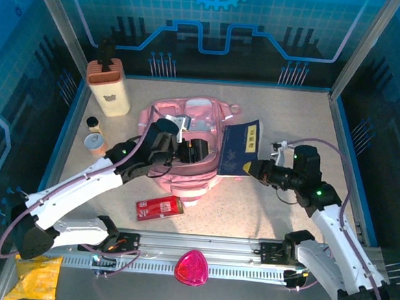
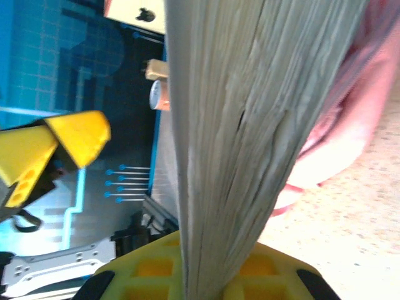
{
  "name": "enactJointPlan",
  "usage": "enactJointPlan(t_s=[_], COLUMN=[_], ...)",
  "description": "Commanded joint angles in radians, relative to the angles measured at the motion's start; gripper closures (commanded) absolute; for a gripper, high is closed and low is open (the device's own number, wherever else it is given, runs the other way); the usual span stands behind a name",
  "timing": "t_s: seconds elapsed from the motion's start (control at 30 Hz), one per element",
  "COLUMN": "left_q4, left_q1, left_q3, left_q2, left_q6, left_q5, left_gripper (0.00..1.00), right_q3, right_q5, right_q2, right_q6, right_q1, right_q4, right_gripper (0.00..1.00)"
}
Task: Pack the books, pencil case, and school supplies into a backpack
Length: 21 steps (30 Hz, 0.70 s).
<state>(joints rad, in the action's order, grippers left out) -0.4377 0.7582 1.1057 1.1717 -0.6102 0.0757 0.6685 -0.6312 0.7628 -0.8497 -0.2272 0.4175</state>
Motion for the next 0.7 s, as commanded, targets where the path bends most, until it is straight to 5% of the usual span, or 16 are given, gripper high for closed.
enactJointPlan(t_s=[0.0, 0.3, 0.67], left_q4=[-0.250, -0.316, -0.281], left_q1=[-0.007, -0.011, -0.020], left_q3=[0.059, 0.131, 0.196], left_q2=[0.021, 0.241, 0.448], left_q6=[0.273, 0.574, 0.748], left_q5=[0.124, 0.273, 0.285], left_gripper=[0.28, 0.21, 0.18], right_q3=[0.046, -0.023, -0.027], right_q5=[0.060, 0.106, 0.119], right_q2=[-0.047, -0.103, -0.070], right_q6=[0.124, 0.160, 0.205], right_q1=[0.036, 0.095, 0.147], right_q4=[0.159, 0.255, 0.310], right_gripper=[1.00, 1.00, 1.00])
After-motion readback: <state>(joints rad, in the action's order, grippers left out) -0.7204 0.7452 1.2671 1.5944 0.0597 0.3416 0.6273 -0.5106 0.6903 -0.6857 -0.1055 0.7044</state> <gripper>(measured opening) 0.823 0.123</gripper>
